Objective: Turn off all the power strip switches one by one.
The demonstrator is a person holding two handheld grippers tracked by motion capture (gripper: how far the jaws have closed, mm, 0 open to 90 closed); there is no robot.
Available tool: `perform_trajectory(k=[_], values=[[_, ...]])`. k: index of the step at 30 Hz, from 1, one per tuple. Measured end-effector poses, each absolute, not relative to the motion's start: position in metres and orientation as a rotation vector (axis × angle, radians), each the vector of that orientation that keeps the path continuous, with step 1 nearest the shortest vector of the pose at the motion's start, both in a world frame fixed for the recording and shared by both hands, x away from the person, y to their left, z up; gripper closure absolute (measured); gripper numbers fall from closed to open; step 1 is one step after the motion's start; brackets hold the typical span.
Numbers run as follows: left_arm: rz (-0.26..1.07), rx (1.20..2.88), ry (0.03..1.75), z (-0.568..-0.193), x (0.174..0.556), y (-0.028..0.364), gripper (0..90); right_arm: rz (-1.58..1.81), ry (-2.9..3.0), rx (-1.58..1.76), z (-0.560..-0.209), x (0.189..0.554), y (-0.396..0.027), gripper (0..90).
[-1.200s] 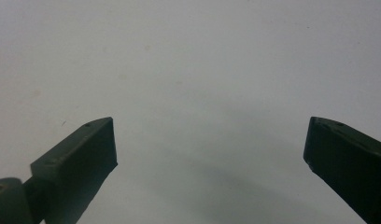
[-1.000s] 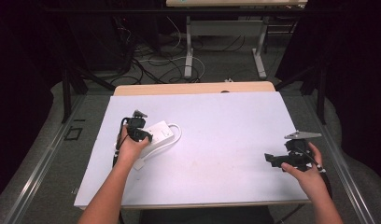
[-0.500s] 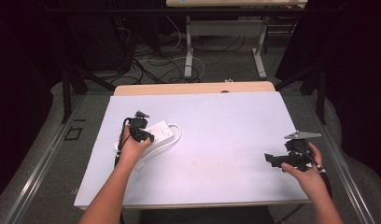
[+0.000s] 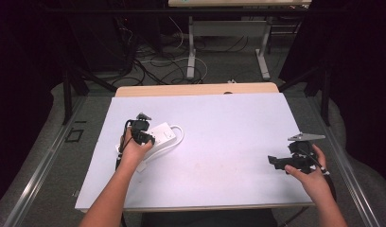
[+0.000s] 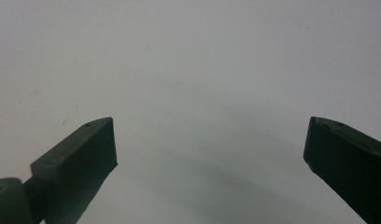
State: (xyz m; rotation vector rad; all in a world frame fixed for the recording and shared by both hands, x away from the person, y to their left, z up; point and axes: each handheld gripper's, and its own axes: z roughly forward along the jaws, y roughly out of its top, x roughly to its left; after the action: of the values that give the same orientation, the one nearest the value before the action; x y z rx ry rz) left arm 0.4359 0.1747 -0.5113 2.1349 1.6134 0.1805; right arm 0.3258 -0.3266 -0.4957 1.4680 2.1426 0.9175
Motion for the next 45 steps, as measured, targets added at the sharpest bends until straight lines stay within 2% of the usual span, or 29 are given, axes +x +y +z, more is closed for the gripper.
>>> perform_trajectory(k=[45], values=[[0.204,2.09,1.614,-0.49,0.425,0.194,90.0,0.921,2.142,1.474,-0.496,0.325,-0.326,2.1]])
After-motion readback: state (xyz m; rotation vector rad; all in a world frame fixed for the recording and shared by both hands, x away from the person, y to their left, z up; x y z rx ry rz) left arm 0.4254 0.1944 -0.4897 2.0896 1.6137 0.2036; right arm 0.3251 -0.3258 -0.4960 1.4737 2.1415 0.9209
